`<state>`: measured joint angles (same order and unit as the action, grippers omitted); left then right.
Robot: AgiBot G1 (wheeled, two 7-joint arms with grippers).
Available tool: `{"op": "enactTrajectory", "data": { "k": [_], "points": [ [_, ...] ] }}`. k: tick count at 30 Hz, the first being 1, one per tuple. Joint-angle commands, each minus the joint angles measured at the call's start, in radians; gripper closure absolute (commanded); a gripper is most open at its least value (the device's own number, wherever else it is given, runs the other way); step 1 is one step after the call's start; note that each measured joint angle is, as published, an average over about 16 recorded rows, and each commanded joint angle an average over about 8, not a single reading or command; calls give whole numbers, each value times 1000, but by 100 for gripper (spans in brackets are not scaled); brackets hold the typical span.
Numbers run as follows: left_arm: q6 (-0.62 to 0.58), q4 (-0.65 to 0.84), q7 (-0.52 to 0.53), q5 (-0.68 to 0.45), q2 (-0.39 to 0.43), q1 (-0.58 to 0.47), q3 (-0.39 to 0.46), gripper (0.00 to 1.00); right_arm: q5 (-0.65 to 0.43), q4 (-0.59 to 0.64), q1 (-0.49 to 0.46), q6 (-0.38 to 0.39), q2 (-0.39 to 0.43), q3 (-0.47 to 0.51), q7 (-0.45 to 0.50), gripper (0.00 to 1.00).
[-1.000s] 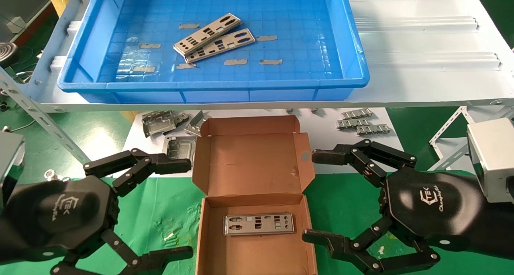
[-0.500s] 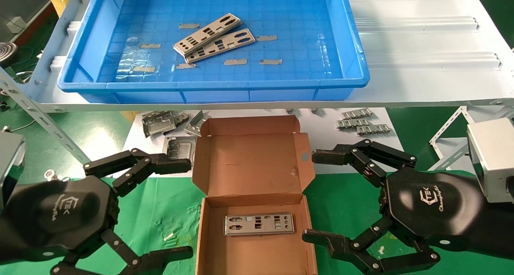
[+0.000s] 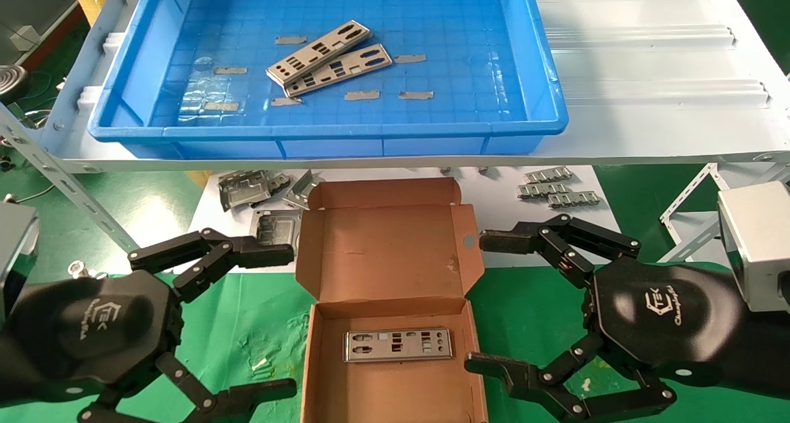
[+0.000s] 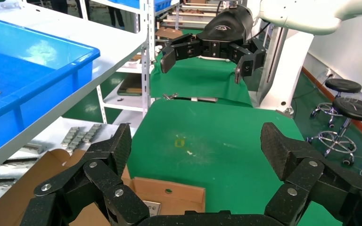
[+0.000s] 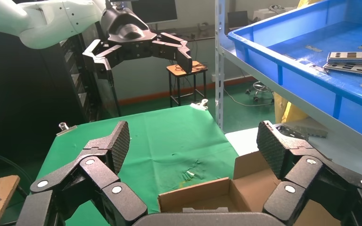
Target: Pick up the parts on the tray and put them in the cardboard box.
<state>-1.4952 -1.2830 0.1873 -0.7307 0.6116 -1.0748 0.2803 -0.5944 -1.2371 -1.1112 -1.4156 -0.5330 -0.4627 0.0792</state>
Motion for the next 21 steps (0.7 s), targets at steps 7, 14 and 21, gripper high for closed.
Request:
{"op": "enactTrajectory", "data": {
  "k": [7, 14, 21],
  "points": [
    [0, 0, 0, 0, 0, 0, 0, 0, 0, 0, 0, 0, 0, 0, 0, 0],
    [0, 0, 0, 0, 0, 0, 0, 0, 0, 0, 0, 0, 0, 0, 0, 0],
    [0, 0, 0, 0, 0, 0, 0, 0, 0, 0, 0, 0, 0, 0, 0, 0]
  ]
}}
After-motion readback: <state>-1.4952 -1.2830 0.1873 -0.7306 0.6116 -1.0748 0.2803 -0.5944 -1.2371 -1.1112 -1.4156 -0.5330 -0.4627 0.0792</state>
